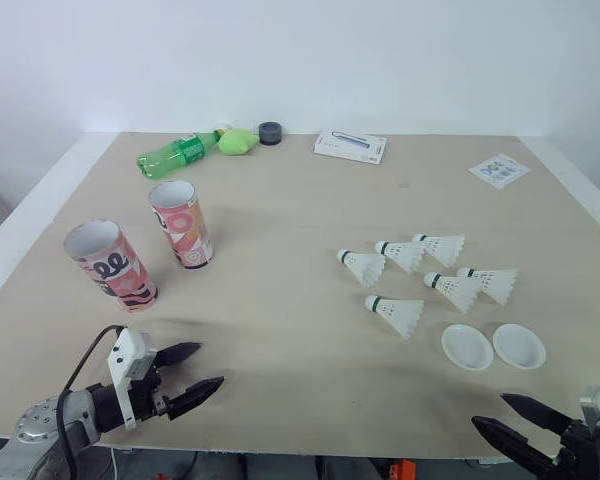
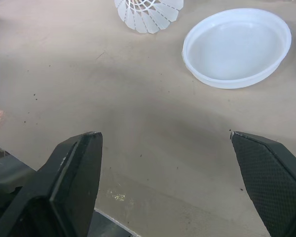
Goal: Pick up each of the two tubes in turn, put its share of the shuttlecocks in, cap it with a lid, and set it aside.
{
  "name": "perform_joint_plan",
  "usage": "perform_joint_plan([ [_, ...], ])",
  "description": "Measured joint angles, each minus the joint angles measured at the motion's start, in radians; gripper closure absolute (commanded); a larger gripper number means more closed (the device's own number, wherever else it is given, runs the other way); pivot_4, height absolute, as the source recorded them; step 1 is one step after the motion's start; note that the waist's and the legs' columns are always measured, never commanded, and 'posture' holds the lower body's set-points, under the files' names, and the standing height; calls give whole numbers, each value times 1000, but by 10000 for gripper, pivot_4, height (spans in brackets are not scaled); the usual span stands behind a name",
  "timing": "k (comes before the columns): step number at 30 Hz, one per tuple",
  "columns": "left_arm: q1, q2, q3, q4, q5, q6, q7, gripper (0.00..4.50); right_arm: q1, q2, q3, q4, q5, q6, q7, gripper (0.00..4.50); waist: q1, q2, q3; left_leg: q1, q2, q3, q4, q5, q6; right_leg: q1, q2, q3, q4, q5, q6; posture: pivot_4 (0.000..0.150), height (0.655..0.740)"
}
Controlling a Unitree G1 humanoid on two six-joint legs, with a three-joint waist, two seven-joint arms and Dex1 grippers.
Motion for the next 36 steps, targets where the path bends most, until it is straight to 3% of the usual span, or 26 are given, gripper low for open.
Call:
perform_joint_plan([
  [11, -108, -45, -20, 37, -60, 39, -30, 0, -5, -4, 1, -53, 13, 4, -2, 534, 13, -2, 1, -1, 0, -3, 0, 1, 2, 1, 0, -4, 0, 0, 1, 1500, 7203],
  [18, -112, -63, -19, 30, -66, -12, -46, 0, -62, -101, -2, -210, 120, 51, 1, 534, 21, -6, 3, -3, 0, -2, 0, -1, 2, 5, 0, -4, 0, -3, 3, 1500, 7203],
  [21, -11, -102, -20, -40, -58, -39, -17, 0, -342, -272, 122, -282, 235, 112, 15, 534, 22, -15, 8, -1, 0, -5, 3, 0, 3, 10, 1, -6, 0, -2, 3, 1500, 7203],
  [25, 17, -118, -16, -60, -57, -48, 4, 0, -441, -292, 180, -281, 272, 130, 7, 534, 25, -16, 10, -1, 0, -6, 5, 0, 3, 10, 1, -7, 0, -2, 4, 1500, 7203],
  [26, 53, -140, 10, -83, -58, -57, 34, 0, -560, -300, 259, -258, 272, 148, -3, 534, 26, -18, 11, 0, 0, -6, 6, 0, 3, 9, 1, -8, 0, -3, 4, 1500, 7203],
  [27, 84, -198, 49, -125, -58, -74, 124, 0, -807, -275, 417, -203, 257, 172, -21, 534, 25, -20, 14, -1, 0, -6, 8, 0, 3, 9, 0, -8, -1, -1, 4, 1500, 7203],
  [29, 138, -265, 108, -174, -52, -103, 241, 0, -968, -201, 579, -112, 171, 186, -37, 534, 36, -21, 14, -3, -2, -7, 8, -1, 3, 10, 0, -8, -1, -2, 3, 1500, 7203],
  [32, 223, -367, 162, -245, -8, -169, 351, 0, -1132, -91, 734, 19, 16, 141, -66, 534, 22, -23, 14, -5, 1, -5, 8, -2, 3, 11, 0, -9, 0, 0, 1, 1500, 7203],
  [36, 284, -440, 201, -266, 42, -213, 447, 0, -1222, 0, 827, 136, -101, 81, -99, 534, 26, -22, 15, -4, 0, -8, 8, -2, 3, 10, 2, -9, 1, -1, 1, 1500, 7203],
])
